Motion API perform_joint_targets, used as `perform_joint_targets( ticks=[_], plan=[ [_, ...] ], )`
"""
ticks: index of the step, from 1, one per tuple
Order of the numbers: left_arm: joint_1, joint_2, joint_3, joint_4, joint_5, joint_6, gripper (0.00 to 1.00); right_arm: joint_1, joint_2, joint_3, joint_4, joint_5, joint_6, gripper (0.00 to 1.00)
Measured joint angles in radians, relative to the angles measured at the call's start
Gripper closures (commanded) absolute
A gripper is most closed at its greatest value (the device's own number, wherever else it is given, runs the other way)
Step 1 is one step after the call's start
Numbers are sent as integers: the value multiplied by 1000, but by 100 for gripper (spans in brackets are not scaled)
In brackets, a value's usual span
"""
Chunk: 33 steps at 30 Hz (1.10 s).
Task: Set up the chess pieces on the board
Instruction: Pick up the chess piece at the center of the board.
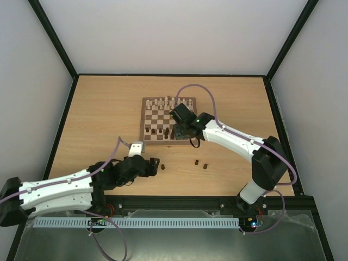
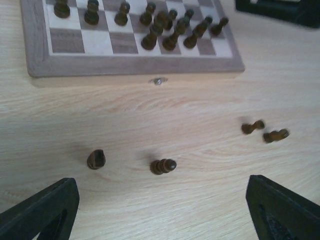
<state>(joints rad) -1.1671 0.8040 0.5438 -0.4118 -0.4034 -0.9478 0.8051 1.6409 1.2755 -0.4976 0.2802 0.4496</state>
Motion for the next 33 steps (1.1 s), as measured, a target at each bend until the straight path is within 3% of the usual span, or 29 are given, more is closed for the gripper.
perform_joint_targets(
  ticks=[11, 16, 26, 33],
  plan=[
    [-92, 314, 85, 51, -47, -19, 63, 0, -138, -118, 2, -11, 3, 60],
    [-98, 437, 126, 86, -45, -11, 65, 0, -172, -164, 3, -12, 3, 60],
    [-92, 600, 181, 119, -42, 4, 58, 0, -208, -207, 6, -18, 3, 60],
    [-66, 652, 181, 119, -41, 7, 67, 0, -223, -231, 11, -22, 2, 60]
  ],
)
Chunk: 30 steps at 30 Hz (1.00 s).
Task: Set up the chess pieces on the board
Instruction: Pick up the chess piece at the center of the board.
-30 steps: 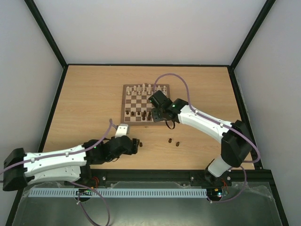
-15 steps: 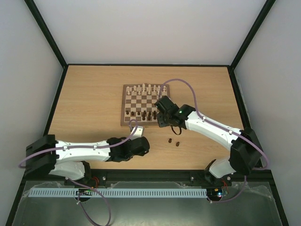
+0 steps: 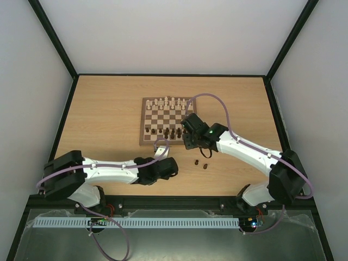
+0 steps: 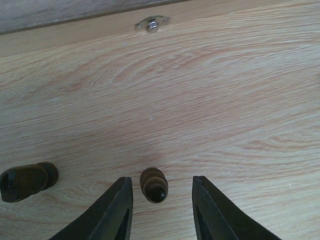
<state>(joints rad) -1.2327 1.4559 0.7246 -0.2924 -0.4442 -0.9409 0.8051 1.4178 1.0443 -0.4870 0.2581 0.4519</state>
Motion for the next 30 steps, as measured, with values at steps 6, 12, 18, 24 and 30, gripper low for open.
perform_joint_targets(
  ticks=[6, 12, 18, 24, 30],
  plan=[
    [22, 38, 0, 11, 8, 15, 81, 0, -13, -23, 8, -2, 0, 60],
    [77, 42, 1, 21, 10, 37, 85, 0, -25, -61, 22, -5, 3, 60],
    [147, 16, 37, 9, 8, 85, 85, 0, -36, -115, 37, -14, 12, 60],
    [223, -14, 98, -2, 13, 146, 85, 0, -37, -141, 47, -23, 24, 60],
    [321, -11, 146, -19, 21, 205, 84, 0, -38, -141, 58, -27, 27, 60]
  ],
)
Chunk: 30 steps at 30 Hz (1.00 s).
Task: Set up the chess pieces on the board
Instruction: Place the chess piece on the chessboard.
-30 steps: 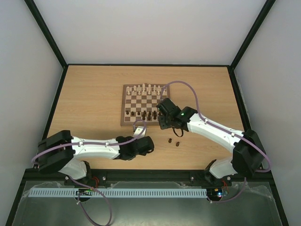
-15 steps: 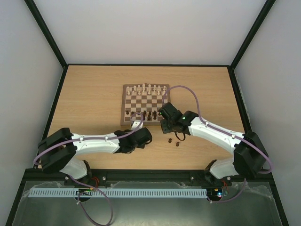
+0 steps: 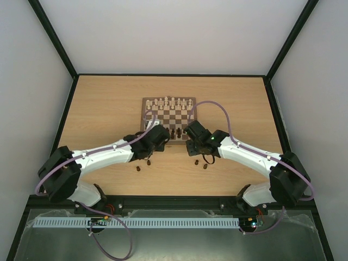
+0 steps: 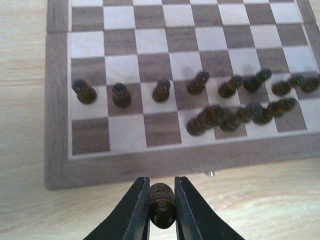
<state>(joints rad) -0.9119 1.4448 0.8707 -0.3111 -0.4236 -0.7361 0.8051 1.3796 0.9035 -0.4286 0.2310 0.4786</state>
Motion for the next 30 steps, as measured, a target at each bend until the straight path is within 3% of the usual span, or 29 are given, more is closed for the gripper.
perform_joint_targets(
  ticks=[8, 22, 30],
  plan=[
    [64, 80, 66, 8, 2, 51, 85, 0, 0, 0, 6, -2, 0, 60],
    [78, 197, 100, 55, 24, 83, 85, 0, -4, -1, 8, -8, 0, 60],
    [102, 219, 114, 74, 27, 98, 74, 0, -4, -2, 9, -16, 0, 60]
  ],
)
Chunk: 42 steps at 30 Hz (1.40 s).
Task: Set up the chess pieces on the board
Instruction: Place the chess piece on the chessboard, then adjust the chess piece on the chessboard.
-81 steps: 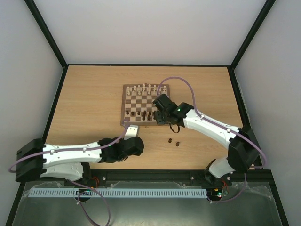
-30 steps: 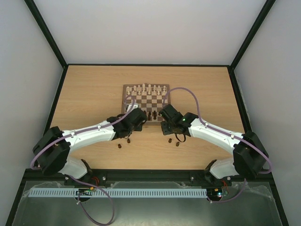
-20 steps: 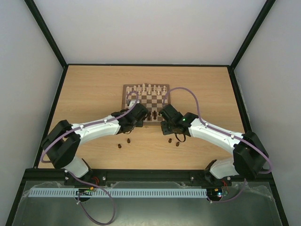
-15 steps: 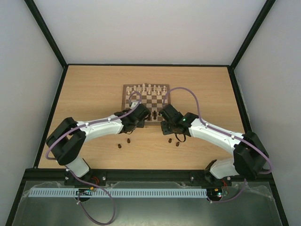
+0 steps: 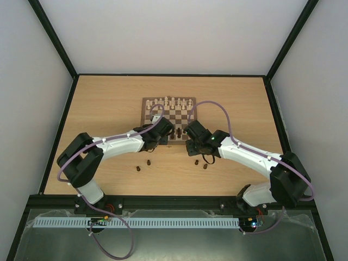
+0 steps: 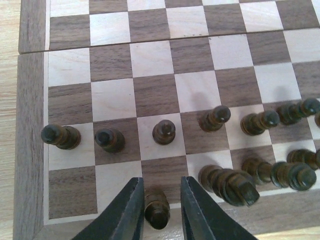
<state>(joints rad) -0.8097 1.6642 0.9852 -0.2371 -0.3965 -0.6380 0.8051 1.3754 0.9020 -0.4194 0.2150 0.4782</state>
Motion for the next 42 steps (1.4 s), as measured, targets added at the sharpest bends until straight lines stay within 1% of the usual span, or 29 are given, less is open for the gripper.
perform_joint_targets(
  ticks=[8, 17, 19, 20, 22, 23, 28, 32, 36, 42],
  plan=[
    [8, 10, 1, 22, 15, 8, 63, 0, 0, 0, 7, -4, 0, 60],
    [13, -82, -22, 26, 21, -4, 62, 0, 0, 0, 7, -6, -1, 59],
    [13, -113, -48, 27, 19, -16, 64, 0, 0, 0, 7, -7, -1, 60],
    [13, -130, -64, 23, 18, -21, 68, 0, 0, 0, 7, -8, -1, 60],
    [13, -165, -98, 17, 11, -37, 79, 0, 0, 0, 7, -10, -1, 60],
    [13, -182, -116, 14, 6, -42, 83, 0, 0, 0, 7, -11, -1, 60],
    [17, -217, -175, 5, -9, -73, 88, 0, 0, 0, 10, -17, -1, 60],
    [23, -202, -196, 11, -8, -85, 89, 0, 0, 0, 14, -24, -2, 60],
    [34, -153, -202, 47, 0, -88, 88, 0, 0, 0, 15, -26, -3, 60],
    [55, -74, -201, 105, 19, -84, 79, 0, 0, 0, 15, -27, -4, 60]
  ],
)
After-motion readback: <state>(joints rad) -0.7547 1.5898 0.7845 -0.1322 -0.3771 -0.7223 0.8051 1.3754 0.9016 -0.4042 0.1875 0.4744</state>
